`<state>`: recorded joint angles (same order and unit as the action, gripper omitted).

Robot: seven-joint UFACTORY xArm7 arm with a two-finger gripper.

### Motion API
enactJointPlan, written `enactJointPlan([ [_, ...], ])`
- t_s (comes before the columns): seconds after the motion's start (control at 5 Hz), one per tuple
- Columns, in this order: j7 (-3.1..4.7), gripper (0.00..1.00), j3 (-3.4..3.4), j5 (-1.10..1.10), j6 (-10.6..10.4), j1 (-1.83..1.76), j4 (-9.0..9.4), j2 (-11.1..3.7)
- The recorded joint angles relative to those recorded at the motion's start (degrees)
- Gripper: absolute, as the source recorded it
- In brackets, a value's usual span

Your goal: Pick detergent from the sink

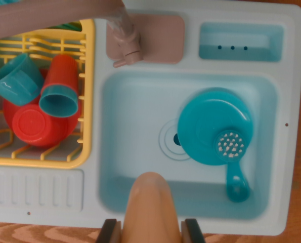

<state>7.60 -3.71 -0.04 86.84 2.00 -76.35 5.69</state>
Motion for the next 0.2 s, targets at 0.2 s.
enactJointPlan([
  [0.2, -0.01, 1.00, 0.00, -0.01, 0.3, 0.00, -0.22, 0.09],
])
